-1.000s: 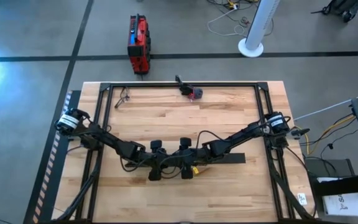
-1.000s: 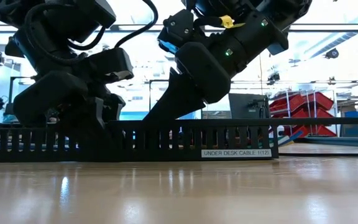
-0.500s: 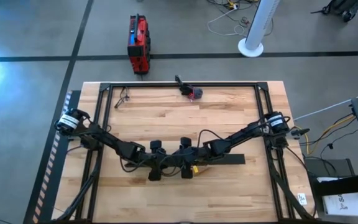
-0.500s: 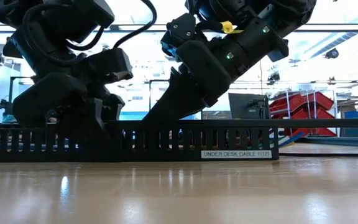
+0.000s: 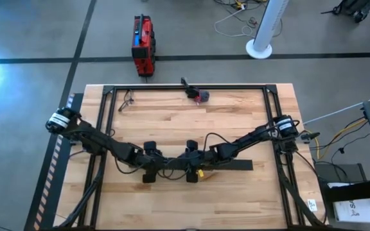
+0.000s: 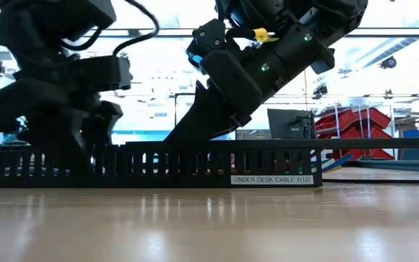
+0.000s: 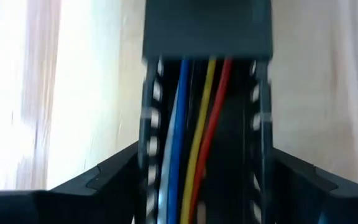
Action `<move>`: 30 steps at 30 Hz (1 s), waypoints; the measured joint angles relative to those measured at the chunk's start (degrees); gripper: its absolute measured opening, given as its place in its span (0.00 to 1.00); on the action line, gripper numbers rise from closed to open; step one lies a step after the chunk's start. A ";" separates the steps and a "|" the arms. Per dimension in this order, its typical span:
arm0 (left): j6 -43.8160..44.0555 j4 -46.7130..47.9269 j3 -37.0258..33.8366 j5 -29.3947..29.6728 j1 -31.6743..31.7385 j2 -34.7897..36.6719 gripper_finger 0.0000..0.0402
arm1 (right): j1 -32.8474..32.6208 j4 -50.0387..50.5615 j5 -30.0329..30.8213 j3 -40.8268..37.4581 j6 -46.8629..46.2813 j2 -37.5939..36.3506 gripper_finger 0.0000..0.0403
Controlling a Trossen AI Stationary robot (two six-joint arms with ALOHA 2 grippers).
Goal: Ziptie cables
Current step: Close the black cable duct
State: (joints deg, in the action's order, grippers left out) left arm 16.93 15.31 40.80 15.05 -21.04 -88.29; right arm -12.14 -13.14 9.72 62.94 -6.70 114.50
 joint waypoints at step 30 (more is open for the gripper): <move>5.41 -14.71 -10.93 1.63 0.00 1.23 0.56 | 1.76 -3.90 -2.28 0.85 5.62 0.28 0.53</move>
State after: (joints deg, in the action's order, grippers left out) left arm 22.33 0.60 29.87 16.68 -21.04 -87.07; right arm -10.38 -17.04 7.44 63.79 -1.08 114.78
